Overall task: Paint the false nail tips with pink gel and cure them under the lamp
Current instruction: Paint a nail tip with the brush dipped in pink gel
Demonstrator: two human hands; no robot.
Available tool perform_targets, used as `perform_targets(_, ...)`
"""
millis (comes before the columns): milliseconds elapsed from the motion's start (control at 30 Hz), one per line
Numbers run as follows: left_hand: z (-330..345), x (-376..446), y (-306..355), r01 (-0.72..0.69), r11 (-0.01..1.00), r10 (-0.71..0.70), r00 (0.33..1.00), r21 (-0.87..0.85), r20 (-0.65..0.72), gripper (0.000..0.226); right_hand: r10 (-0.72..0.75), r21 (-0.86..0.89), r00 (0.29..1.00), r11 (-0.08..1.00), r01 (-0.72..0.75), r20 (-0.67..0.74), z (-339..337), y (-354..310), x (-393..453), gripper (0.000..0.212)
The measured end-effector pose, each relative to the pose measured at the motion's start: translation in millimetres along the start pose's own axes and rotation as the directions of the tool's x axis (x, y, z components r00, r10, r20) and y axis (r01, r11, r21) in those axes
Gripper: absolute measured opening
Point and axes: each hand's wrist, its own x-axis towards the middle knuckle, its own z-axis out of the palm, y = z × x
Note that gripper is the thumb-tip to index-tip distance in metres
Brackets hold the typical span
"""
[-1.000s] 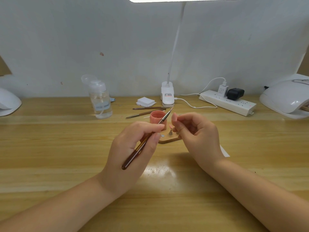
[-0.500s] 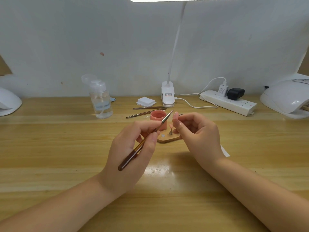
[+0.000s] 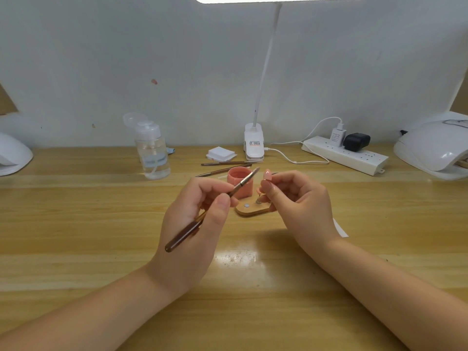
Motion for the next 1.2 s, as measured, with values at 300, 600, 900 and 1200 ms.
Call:
perform_targets(300, -0.2, -2.8, -0.6, 0.012, 1.000, -0.013, 0.999, 0.024, 0.033, 0.019, 0.041, 0.098, 0.999, 0.994, -0.041, 0.008, 0.5, -0.8, 0.7, 0.009)
perform_targets(600, 1.4, -0.7, 0.0, 0.016, 1.000, -0.017, 1.000, 0.023, 0.018, 0.017, 0.014, 0.064, 1.000, 0.998, -0.016, 0.027, 2.7, -1.4, -0.6, 0.010)
perform_targets(900, 1.3, -2.0, 2.1, -0.021, 0.999, 0.020, 1.000, 0.036, 0.013, 0.015, 0.007, 0.003, 1.000, 1.000, -0.007, -0.006, 0.0, 0.5, 1.0, 0.011)
perform_targets(1200, 0.1, -2.1, 1.7, -0.030, 0.991, 0.025, 0.999, 0.130, 0.037, 0.016, -0.038, -0.141, 0.999, 0.989, 0.037, 0.000, -0.5, -0.9, -0.1, 0.016)
